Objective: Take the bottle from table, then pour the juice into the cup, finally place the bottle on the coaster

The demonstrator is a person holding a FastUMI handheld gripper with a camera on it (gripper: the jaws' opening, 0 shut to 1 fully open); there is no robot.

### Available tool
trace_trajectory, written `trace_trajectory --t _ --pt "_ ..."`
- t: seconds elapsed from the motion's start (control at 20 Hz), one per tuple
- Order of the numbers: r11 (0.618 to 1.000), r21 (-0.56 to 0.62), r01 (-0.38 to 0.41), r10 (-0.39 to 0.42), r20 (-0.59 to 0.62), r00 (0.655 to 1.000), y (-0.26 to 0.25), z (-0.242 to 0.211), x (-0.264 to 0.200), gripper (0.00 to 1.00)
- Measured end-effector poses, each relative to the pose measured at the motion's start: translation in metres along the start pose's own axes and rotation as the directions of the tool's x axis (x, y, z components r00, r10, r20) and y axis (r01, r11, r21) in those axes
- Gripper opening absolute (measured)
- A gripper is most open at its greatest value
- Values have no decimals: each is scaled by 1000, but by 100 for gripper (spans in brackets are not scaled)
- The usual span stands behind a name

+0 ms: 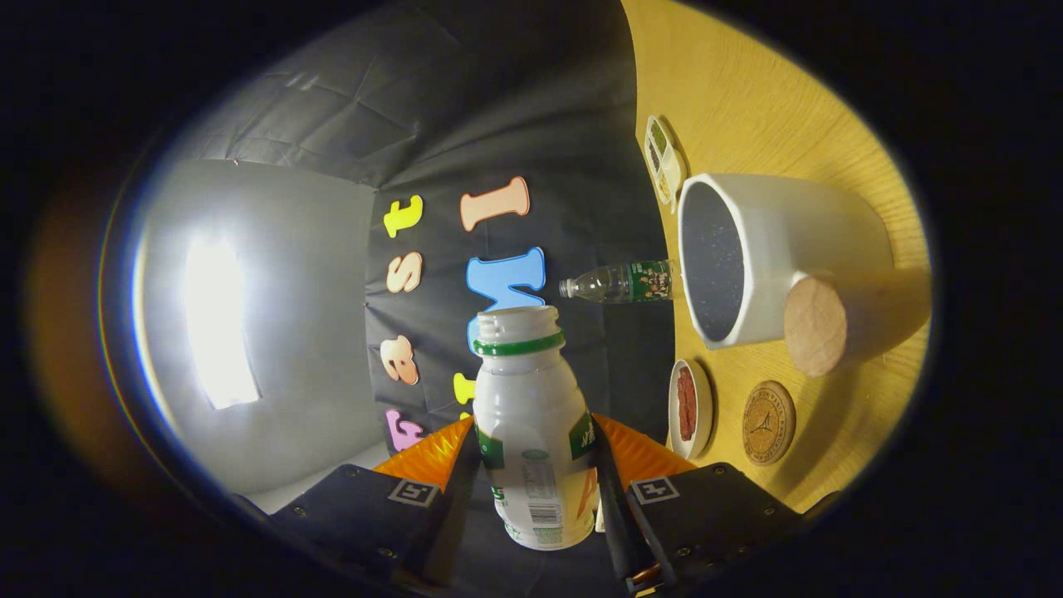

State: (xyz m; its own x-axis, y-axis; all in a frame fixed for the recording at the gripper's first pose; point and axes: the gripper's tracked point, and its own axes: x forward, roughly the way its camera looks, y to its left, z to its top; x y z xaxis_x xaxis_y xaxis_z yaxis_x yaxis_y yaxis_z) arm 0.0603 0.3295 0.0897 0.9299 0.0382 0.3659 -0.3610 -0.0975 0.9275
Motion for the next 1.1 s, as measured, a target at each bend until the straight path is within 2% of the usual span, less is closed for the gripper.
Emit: trace_trajectory --t 0.45,1.1 --pt "997 80 -17 17 7 1000 9 -6 5 69" --pt "993 112 -46 46 -1 999 18 -15 10 69"
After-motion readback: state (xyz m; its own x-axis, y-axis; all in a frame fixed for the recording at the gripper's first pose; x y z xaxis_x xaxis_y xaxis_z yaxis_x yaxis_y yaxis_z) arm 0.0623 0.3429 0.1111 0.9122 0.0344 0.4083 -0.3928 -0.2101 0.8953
